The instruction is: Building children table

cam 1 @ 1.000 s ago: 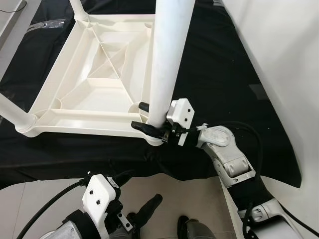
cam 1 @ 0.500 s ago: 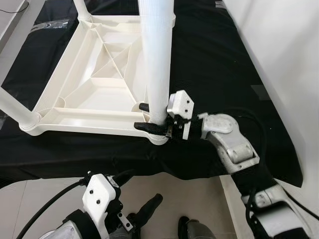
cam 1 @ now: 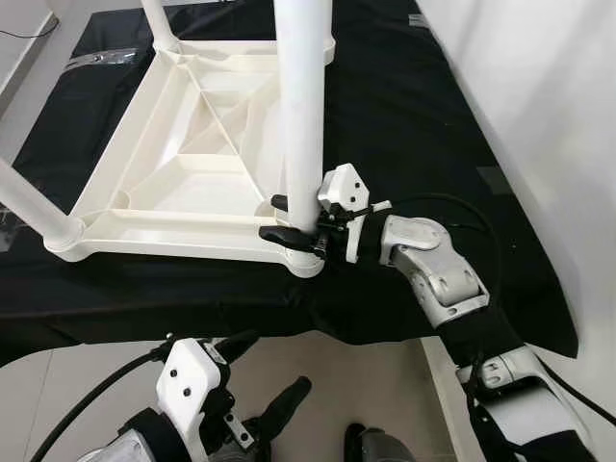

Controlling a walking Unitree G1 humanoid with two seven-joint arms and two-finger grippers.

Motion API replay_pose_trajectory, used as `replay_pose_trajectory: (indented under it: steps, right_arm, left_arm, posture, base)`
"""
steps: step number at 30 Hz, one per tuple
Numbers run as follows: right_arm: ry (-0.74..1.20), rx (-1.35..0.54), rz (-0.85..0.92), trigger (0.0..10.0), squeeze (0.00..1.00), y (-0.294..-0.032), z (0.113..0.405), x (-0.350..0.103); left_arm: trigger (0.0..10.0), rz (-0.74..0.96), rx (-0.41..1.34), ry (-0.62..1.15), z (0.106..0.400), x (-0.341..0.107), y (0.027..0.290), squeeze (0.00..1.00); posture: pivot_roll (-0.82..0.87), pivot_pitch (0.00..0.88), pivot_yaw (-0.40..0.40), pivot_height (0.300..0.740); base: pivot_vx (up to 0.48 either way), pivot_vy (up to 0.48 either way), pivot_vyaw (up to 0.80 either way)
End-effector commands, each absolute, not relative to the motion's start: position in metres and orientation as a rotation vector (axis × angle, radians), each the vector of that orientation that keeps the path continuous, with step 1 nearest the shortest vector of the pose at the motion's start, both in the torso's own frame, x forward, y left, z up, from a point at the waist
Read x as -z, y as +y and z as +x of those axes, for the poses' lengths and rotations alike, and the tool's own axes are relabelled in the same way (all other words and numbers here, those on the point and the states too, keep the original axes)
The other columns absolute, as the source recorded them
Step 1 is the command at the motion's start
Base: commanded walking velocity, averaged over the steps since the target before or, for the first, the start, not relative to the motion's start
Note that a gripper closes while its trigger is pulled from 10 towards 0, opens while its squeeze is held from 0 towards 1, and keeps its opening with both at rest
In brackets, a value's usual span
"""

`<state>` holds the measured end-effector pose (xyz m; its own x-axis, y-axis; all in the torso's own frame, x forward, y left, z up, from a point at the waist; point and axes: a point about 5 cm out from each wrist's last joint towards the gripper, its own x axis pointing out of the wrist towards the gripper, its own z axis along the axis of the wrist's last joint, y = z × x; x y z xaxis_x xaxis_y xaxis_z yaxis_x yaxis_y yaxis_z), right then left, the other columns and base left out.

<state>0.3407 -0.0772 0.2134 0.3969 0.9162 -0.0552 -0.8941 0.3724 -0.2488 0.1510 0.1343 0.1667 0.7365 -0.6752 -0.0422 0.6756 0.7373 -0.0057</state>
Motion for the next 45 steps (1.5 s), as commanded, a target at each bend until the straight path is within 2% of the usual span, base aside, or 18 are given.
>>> replay_pose_trajectory:
  steps: [1,5,7,10,11,14,16,19,26,28,31,35,36,38,41,43,45]
  right_arm:
    - [0.133,-1.073,-0.269,10.0,0.00,-0.088,0.339,-0.166]
    - [0.157,-0.937,-0.277,10.0,0.00,-0.088,0.341,-0.162]
    - [0.139,-0.621,-0.301,10.0,0.00,-0.093,0.339,-0.160]
    - [0.115,-0.549,-0.309,10.0,0.00,-0.090,0.329,-0.161]
    - [0.087,-0.504,-0.278,10.0,0.00,-0.083,0.320,-0.163]
    - [0.064,-0.490,-0.249,10.0,0.00,-0.078,0.314,-0.165]
    - [0.034,-0.474,-0.222,10.0,0.00,-0.074,0.316,-0.166]
    - [0.005,-0.464,-0.218,10.0,0.00,-0.074,0.324,-0.168]
    - [-0.012,-0.451,-0.172,10.0,0.00,-0.080,0.328,-0.169]
    - [-0.087,-0.523,-0.076,10.0,0.00,-0.078,0.320,-0.183]
    - [-0.113,-0.584,-0.053,10.0,0.00,-0.080,0.312,-0.187]
    - [-0.124,-0.576,-0.032,10.0,0.00,-0.089,0.313,-0.189]
    - [-0.146,-0.572,-0.020,10.0,0.00,-0.090,0.315,-0.191]
    - [-0.163,-0.585,-0.006,10.0,0.00,-0.090,0.316,-0.189]
    - [-0.172,-0.614,-0.050,10.0,0.00,-0.088,0.320,-0.186]
    - [-0.156,-0.621,-0.224,10.0,0.00,-0.089,0.333,-0.184]
    - [-0.149,-0.618,-0.261,10.0,0.00,-0.091,0.337,-0.183]
  left_arm:
    - [10.0,-0.001,0.744,0.072,0.150,-0.163,0.136,0.00]
    - [10.0,-0.001,0.744,0.074,0.150,-0.162,0.136,0.00]
    - [10.0,0.008,0.736,0.077,0.150,-0.160,0.136,0.00]
    - [10.0,0.014,0.722,0.082,0.151,-0.158,0.137,0.00]
    - [10.0,0.026,0.681,0.088,0.154,-0.155,0.141,0.00]
    - [10.0,0.029,0.635,0.086,0.159,-0.154,0.145,0.00]
    - [10.0,0.035,0.524,0.039,0.175,-0.158,0.153,0.00]
    - [10.0,0.082,0.458,-0.014,0.194,-0.161,0.158,0.00]
    - [10.0,0.059,0.424,-0.080,0.210,-0.166,0.155,0.00]
    - [10.0,0.018,0.402,-0.105,0.211,-0.175,0.152,0.00]
    - [10.0,0.004,0.409,-0.110,0.209,-0.177,0.148,0.00]
    - [10.0,-0.006,0.413,-0.110,0.212,-0.175,0.145,0.00]
    - [10.0,-0.002,0.427,-0.114,0.214,-0.172,0.143,0.00]
    - [10.0,0.004,0.436,-0.115,0.218,-0.167,0.140,0.00]
    - [10.0,0.021,0.418,-0.134,0.229,-0.166,0.137,0.00]
    - [10.0,0.008,0.455,-0.275,0.246,-0.201,0.127,0.00]
    - [10.0,0.012,0.477,-0.310,0.249,-0.209,0.124,0.00]
  posture:
    - [0.04,0.296,0.004,0.740]
    - [0.04,0.291,-0.001,0.740]
    - [0.04,0.269,-0.012,0.740]
    - [0.04,0.260,-0.013,0.740]
    - [0.03,0.229,-0.007,0.740]
    - [0.03,0.222,-0.005,0.740]
    - [0.03,0.165,0.000,0.740]
    - [0.03,0.122,-0.007,0.740]
    - [0.01,0.085,-0.007,0.740]
    - [0.00,0.081,-0.011,0.740]
    - [-0.01,0.082,-0.012,0.740]
    - [-0.01,0.097,-0.011,0.740]
    - [-0.02,0.053,-0.007,0.740]
    - [-0.03,0.036,-0.011,0.740]
    - [-0.04,0.002,-0.017,0.740]
    - [-0.03,0.000,-0.021,0.740]
    - [-0.04,0.000,-0.021,0.740]
  base:
    - [0.000,0.000,0.00]
    - [0.000,0.000,0.00]
    - [0.000,0.000,0.00]
    - [0.000,0.000,0.00]
    - [0.000,0.000,0.00]
    - [0.000,0.000,0.00]
    - [0.000,0.000,0.00]
    - [0.000,0.000,0.00]
    - [0.000,0.000,0.00]
    - [0.000,0.000,0.00]
    - [0.000,0.000,0.00]
    - [0.000,0.000,0.00]
    - [0.000,0.000,0.00]
    - [0.000,0.000,0.00]
    - [0.000,0.000,0.00]
    - [0.000,0.000,0.00]
    - [0.000,0.000,0.00]
